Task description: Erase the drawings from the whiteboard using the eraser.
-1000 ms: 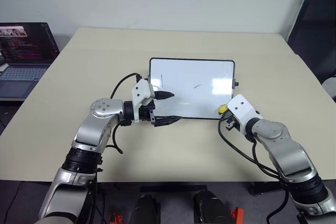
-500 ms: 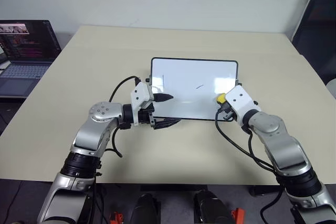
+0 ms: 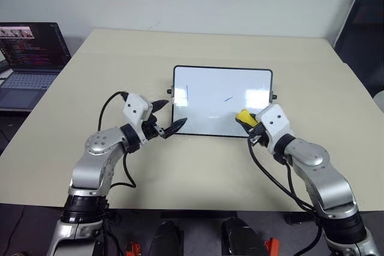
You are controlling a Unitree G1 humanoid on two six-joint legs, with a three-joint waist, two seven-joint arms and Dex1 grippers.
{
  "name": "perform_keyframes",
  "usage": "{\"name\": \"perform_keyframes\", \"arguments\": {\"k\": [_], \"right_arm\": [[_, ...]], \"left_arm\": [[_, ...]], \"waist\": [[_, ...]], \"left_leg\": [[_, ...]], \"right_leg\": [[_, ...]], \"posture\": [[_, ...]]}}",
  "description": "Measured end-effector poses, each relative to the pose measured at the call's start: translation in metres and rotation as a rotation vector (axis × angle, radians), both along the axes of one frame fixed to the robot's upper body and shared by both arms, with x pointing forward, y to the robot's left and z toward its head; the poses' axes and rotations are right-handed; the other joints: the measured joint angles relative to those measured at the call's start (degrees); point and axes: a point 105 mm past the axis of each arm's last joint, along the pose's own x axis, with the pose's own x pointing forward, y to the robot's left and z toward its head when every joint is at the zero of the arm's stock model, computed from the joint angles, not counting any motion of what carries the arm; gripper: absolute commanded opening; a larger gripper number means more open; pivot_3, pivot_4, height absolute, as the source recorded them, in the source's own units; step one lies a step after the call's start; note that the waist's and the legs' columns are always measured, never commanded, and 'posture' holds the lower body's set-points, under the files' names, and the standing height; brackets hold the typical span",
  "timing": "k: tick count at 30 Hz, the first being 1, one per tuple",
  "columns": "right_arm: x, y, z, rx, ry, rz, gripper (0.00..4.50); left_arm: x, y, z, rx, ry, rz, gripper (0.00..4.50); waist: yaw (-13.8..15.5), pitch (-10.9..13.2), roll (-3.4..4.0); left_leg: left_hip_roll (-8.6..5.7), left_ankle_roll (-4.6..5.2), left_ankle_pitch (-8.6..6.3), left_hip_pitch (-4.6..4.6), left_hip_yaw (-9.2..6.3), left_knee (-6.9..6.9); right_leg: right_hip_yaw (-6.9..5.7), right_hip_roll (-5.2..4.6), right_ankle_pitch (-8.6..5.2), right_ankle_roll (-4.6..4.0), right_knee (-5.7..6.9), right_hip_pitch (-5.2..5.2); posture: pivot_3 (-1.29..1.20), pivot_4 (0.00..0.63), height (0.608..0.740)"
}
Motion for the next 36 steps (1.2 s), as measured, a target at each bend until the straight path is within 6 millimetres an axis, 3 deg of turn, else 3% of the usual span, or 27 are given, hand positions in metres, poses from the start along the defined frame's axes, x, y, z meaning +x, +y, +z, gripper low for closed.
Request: {"name": "perform_keyframes", "arguments": {"k": [4,11,18,22,27,33,36], "right_arm": [[-0.008,-0.001,-0.002,0.093,0.007,-0.015,1.10],[-0.006,0.005,0.001,0.134,-0.006,-0.020,1.10],[0.031,0.024,0.028,0.097,-0.115,-0.033,1.10],[0.055,0.032,0.033,0.008,-0.163,-0.063,1.10],[0.067,0.031,0.014,-0.065,-0.113,-0.095,1.10],[0.049,0.053,-0.012,-0.152,-0.021,0.068,1.10],[0.049,0.056,-0.015,-0.166,-0.017,0.066,1.10]], "left_arm": [[-0.009,0.011,-0.007,-0.018,0.018,0.088,4.50],[-0.010,0.010,-0.002,-0.029,0.002,0.129,4.50],[-0.003,0.009,0.010,-0.035,-0.032,0.138,4.50],[0.000,0.003,0.011,-0.030,-0.037,0.114,4.50],[0.001,-0.002,0.007,-0.034,-0.018,0.091,4.50],[0.002,-0.002,0.006,-0.040,-0.027,0.089,4.50],[0.002,-0.001,0.007,-0.041,-0.034,0.086,4.50]], "waist": [[-0.1,0.0,-0.01],[-0.1,0.0,-0.02],[-0.2,0.0,-0.01],[-0.2,0.0,-0.01],[-0.1,0.0,-0.01],[-0.3,0.0,-0.02],[-0.3,0.0,-0.02]], "left_leg": [[0.00,0.00,0.00,0.05,0.00,0.01],[-0.02,-0.01,0.01,0.05,0.01,0.15],[-0.02,-0.01,0.01,0.04,0.02,0.11],[-0.02,-0.01,0.01,0.03,0.02,0.00],[-0.02,-0.01,0.00,0.02,0.01,-0.19],[0.00,0.00,0.01,0.08,0.00,-0.22],[-0.01,0.00,0.02,0.09,0.00,-0.09]], "right_leg": [[0.02,0.00,0.00,-0.02,0.04,0.01],[0.02,-0.03,0.03,-0.05,0.03,0.04],[0.00,-0.02,0.03,-0.06,0.01,0.01],[-0.01,-0.02,0.04,-0.05,-0.02,0.01],[-0.04,-0.02,0.17,0.19,-0.05,-0.04],[-0.04,0.01,0.13,0.21,0.00,-0.04],[-0.02,0.01,0.05,-0.07,0.02,0.00]], "posture": [[0.00,0.150,0.740],[0.00,0.150,0.740],[0.00,0.150,0.740],[0.00,0.150,0.740],[0.00,0.150,0.740],[0.00,0.150,0.740],[0.00,0.150,0.740]]}}
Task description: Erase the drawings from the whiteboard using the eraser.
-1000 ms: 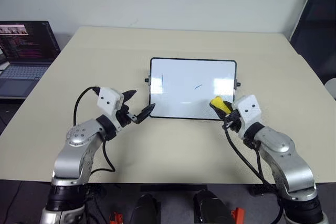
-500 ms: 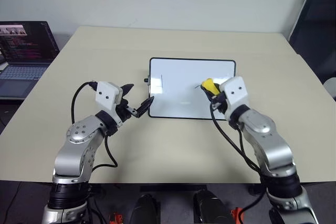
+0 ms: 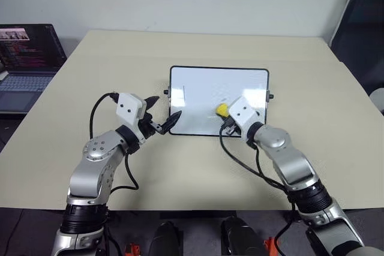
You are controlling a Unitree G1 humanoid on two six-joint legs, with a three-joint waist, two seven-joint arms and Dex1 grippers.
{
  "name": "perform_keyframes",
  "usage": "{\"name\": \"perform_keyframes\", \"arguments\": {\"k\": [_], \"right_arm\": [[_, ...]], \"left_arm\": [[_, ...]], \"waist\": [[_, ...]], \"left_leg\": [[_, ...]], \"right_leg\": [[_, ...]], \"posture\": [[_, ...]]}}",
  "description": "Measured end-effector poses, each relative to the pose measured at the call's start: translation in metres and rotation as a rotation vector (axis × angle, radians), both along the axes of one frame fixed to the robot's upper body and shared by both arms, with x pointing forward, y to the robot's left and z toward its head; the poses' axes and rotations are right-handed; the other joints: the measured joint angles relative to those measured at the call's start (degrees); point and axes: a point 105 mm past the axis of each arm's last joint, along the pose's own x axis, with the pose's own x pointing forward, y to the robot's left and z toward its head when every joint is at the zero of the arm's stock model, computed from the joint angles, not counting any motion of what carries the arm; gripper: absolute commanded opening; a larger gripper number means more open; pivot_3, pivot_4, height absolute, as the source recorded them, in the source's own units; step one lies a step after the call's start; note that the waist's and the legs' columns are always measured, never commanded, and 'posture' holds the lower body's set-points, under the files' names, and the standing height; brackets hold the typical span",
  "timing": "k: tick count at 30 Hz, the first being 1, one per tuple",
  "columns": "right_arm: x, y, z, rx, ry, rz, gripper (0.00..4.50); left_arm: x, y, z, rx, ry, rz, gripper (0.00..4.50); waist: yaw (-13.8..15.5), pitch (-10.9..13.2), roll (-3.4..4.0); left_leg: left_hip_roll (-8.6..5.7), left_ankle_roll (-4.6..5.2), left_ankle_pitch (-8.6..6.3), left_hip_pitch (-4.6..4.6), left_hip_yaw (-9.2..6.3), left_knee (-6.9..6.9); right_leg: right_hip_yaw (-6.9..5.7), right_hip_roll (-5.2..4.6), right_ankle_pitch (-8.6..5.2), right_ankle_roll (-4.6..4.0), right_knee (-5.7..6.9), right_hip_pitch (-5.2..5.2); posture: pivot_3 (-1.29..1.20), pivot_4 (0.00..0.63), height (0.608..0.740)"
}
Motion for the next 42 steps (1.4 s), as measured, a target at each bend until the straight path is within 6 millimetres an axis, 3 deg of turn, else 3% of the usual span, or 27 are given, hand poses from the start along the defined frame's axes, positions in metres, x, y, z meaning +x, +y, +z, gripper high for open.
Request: {"name": "perform_keyframes", "arguments": {"k": [8,17,20,26,30,37,42], "right_arm": [[0.024,-0.021,0.025,0.027,-0.110,-0.170,1.10],[0.003,0.002,0.002,-0.070,-0.002,0.027,1.10],[0.007,0.002,0.005,-0.068,-0.033,-0.005,1.10],[0.030,-0.027,0.034,-0.042,-0.167,-0.179,1.10],[0.027,-0.022,0.032,-0.057,-0.153,-0.134,1.10],[-0.001,0.007,-0.001,-0.150,-0.029,0.079,1.10],[0.005,0.000,0.008,-0.094,-0.050,0.021,1.10]], "left_arm": [[0.001,0.002,-0.004,0.001,0.007,-0.013,4.50],[0.001,0.001,-0.005,0.003,0.010,-0.023,4.50],[0.001,0.001,-0.004,0.002,0.009,-0.023,4.50],[0.002,0.000,-0.003,0.003,0.004,-0.027,4.50],[0.002,-0.001,-0.003,0.004,0.006,-0.031,4.50],[0.002,-0.002,-0.004,0.006,0.009,-0.034,4.50],[0.001,-0.001,-0.006,0.005,0.013,-0.028,4.50]], "waist": [[0.1,0.0,0.00],[0.0,0.0,0.00],[0.0,0.0,0.00],[0.1,0.0,0.00],[0.1,0.0,0.00],[0.0,0.0,-0.01],[0.0,0.0,-0.01]], "left_leg": [[0.01,0.01,0.01,-0.01,0.01,0.23],[0.03,0.01,0.00,-0.01,0.01,0.23],[0.02,0.01,0.01,-0.01,0.02,0.26],[0.02,0.01,0.01,-0.03,0.02,0.24],[0.02,0.01,0.00,-0.03,0.03,0.04],[0.03,0.01,0.01,0.00,0.02,0.06],[0.02,0.01,0.01,-0.02,0.02,0.13]], "right_leg": [[0.00,-0.01,0.11,-0.01,-0.02,0.04],[0.00,0.01,0.11,-0.02,0.00,0.04],[0.01,0.00,0.13,-0.04,0.01,0.04],[0.00,-0.01,0.15,-0.02,-0.05,0.03],[0.00,0.00,0.11,0.02,-0.08,0.00],[0.02,0.01,0.10,-0.02,-0.04,-0.01],[0.02,0.00,0.12,-0.03,-0.05,0.00]], "posture": [[0.00,0.150,0.740],[0.00,0.150,0.740],[0.00,0.150,0.740],[0.00,0.150,0.740],[0.00,0.150,0.740],[0.00,0.150,0.740],[0.00,0.150,0.740]]}}
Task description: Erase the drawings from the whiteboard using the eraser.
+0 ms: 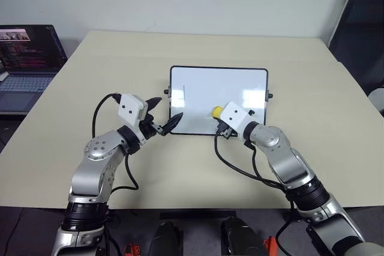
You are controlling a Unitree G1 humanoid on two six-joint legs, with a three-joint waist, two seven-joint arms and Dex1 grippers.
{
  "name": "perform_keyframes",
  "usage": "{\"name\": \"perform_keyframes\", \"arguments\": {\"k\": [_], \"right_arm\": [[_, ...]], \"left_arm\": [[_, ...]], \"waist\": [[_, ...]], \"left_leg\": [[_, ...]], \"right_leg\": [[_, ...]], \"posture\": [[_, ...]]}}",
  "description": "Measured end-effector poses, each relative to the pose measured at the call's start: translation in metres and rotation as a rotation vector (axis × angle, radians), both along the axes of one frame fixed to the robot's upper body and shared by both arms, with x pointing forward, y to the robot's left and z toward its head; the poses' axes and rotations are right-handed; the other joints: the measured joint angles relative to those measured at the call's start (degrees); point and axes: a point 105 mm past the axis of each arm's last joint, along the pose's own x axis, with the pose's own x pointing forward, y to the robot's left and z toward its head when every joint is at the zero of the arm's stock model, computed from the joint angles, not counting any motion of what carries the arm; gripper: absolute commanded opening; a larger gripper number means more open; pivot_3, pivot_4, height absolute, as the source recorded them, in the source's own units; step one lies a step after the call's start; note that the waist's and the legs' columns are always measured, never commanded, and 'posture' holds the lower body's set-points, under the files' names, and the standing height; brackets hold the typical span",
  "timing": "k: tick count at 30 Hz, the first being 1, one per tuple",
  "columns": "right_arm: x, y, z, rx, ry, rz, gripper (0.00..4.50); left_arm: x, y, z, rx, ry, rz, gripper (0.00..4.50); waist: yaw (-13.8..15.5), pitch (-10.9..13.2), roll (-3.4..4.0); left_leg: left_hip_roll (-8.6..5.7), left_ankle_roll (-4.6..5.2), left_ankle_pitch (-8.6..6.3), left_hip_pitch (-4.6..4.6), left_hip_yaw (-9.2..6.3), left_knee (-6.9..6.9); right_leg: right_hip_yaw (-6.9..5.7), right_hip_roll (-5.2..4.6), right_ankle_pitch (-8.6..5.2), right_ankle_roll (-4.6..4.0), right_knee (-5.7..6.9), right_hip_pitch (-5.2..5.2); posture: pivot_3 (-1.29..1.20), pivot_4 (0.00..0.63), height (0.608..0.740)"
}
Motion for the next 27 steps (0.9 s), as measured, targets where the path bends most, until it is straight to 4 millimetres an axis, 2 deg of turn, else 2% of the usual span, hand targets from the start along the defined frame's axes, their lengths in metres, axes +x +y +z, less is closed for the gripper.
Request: {"name": "perform_keyframes", "arguments": {"k": [3,9,13,20,27], "right_arm": [[-0.003,-0.008,0.009,0.082,0.002,-0.010,1.10],[-0.035,-0.003,0.019,0.223,0.035,0.123,1.10],[-0.050,-0.002,0.019,0.274,0.047,0.168,1.10],[-0.055,-0.008,0.013,0.310,0.040,0.150,1.10],[-0.055,-0.005,0.010,0.315,0.027,0.169,1.10]], "left_arm": [[-0.001,0.007,-0.003,-0.008,0.008,0.025,4.50],[0.000,0.032,0.001,-0.021,-0.029,0.133,4.50],[-0.004,0.039,-0.007,-0.025,-0.005,0.168,4.50],[-0.010,0.046,-0.009,-0.031,-0.009,0.212,4.50],[-0.011,0.046,-0.006,-0.034,-0.023,0.227,4.50]], "waist": [[0.1,0.0,0.00],[0.1,0.0,0.00],[0.1,0.0,0.00],[0.1,0.0,-0.02],[0.1,0.0,-0.03]], "left_leg": [[0.01,0.00,0.00,-0.02,0.00,-0.12],[0.01,-0.02,-0.02,-0.04,-0.02,-0.42],[0.01,-0.03,-0.03,-0.04,-0.01,-0.42],[-0.01,-0.03,-0.02,-0.02,0.01,-0.33],[0.00,-0.03,-0.02,-0.03,0.01,-0.35]], "right_leg": [[-0.01,0.00,-0.03,0.01,-0.04,-0.04],[-0.06,0.01,-0.12,0.21,-0.02,-0.15],[-0.05,0.00,-0.20,0.07,-0.04,-0.14],[-0.01,-0.02,-0.23,-0.01,-0.02,-0.12],[-0.03,-0.02,-0.23,0.00,-0.04,-0.12]], "posture": [[0.00,0.150,0.740],[0.00,0.150,0.740],[0.00,0.150,0.740],[0.00,0.150,0.740],[0.00,0.150,0.740]]}}
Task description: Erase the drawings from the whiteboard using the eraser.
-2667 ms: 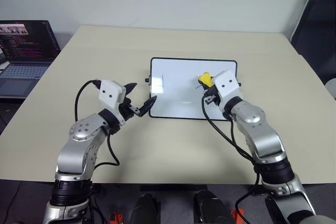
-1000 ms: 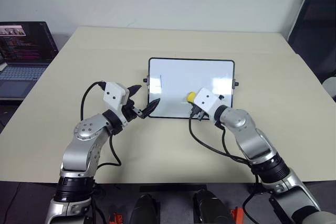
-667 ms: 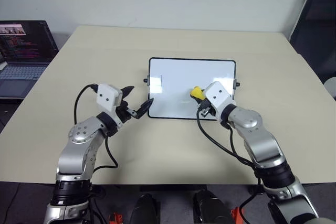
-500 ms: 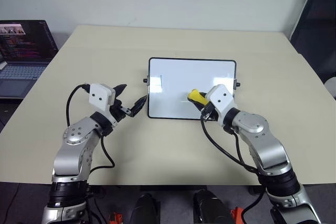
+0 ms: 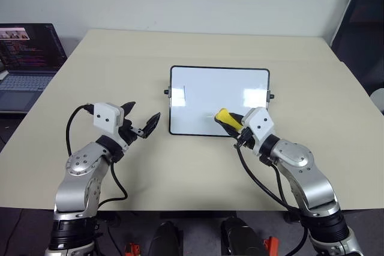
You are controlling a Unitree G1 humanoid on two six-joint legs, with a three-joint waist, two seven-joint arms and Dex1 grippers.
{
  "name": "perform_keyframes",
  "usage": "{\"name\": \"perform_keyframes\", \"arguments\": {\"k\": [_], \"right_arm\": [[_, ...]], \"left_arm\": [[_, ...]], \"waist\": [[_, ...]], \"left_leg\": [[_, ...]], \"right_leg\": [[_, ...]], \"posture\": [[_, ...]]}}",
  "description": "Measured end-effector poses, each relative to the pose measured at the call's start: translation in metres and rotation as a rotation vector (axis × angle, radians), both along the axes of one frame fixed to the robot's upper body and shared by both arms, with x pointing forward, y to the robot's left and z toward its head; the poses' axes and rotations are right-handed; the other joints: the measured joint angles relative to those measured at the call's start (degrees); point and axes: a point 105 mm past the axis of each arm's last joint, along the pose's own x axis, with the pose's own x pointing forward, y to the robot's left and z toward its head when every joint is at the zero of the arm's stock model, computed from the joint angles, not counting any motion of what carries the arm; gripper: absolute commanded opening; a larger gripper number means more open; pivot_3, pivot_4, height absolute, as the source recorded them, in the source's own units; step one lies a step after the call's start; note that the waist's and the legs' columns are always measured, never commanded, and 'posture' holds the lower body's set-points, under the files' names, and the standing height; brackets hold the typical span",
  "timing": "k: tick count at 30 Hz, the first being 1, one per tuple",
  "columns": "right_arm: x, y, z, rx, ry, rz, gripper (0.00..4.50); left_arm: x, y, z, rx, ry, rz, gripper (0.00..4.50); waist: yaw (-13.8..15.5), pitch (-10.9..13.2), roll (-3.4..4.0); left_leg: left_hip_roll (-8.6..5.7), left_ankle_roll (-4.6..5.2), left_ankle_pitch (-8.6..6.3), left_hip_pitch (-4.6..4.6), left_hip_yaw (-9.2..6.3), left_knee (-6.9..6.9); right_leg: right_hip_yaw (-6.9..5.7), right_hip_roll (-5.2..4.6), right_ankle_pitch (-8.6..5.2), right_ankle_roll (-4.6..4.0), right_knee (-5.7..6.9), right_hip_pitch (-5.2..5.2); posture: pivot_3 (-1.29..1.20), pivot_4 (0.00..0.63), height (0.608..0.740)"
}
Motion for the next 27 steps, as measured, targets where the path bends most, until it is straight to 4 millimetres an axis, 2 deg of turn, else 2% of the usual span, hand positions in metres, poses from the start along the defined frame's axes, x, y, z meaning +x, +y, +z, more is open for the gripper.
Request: {"name": "perform_keyframes", "arguments": {"k": [3,6,12,14,20,27], "right_arm": [[0.004,0.004,-0.002,-0.020,0.001,0.011,1.10],[0.012,0.013,0.006,-0.038,-0.035,0.036,1.10],[0.045,0.053,0.042,-0.111,-0.161,0.100,1.10],[0.054,0.062,0.047,-0.135,-0.171,0.106,1.10],[0.084,0.075,0.043,-0.279,-0.169,0.094,1.10],[0.106,0.088,0.048,-0.370,-0.224,0.077,1.10]], "left_arm": [[0.000,0.000,0.001,-0.001,-0.003,0.007,4.50],[0.000,0.001,0.001,-0.001,-0.007,0.011,4.50],[0.002,-0.007,0.004,0.006,-0.013,-0.025,4.50],[0.003,-0.009,0.005,0.012,-0.016,-0.036,4.50],[0.007,-0.013,0.007,0.024,-0.017,-0.057,4.50],[0.008,-0.020,0.005,0.028,-0.015,-0.081,4.50]], "waist": [[-0.1,0.0,0.00],[-0.1,0.0,0.00],[-0.1,0.0,0.01],[-0.1,0.0,0.01],[0.0,0.0,0.03],[-0.2,0.0,0.03]], "left_leg": [[0.00,0.00,0.00,0.00,0.01,0.01],[0.00,0.00,0.00,0.02,0.01,0.02],[0.01,0.01,0.01,0.02,-0.01,0.02],[0.01,0.00,0.00,0.01,-0.01,-0.01],[0.01,0.00,0.00,-0.04,-0.02,-0.06],[0.03,0.00,0.00,-0.03,-0.03,-0.07]], "right_leg": [[0.01,0.00,0.00,0.00,0.02,0.00],[0.02,0.01,0.01,-0.01,0.03,-0.01],[-0.03,0.02,0.06,0.02,0.06,-0.01],[-0.04,0.02,0.14,0.13,0.04,0.00],[-0.09,0.02,0.32,0.00,0.04,-0.06],[-0.09,0.03,0.33,0.00,0.07,-0.08]], "posture": [[0.00,0.150,0.740],[0.00,0.150,0.740],[0.00,0.150,0.740],[0.00,0.150,0.740],[0.00,0.150,0.740],[0.00,0.150,0.740]]}}
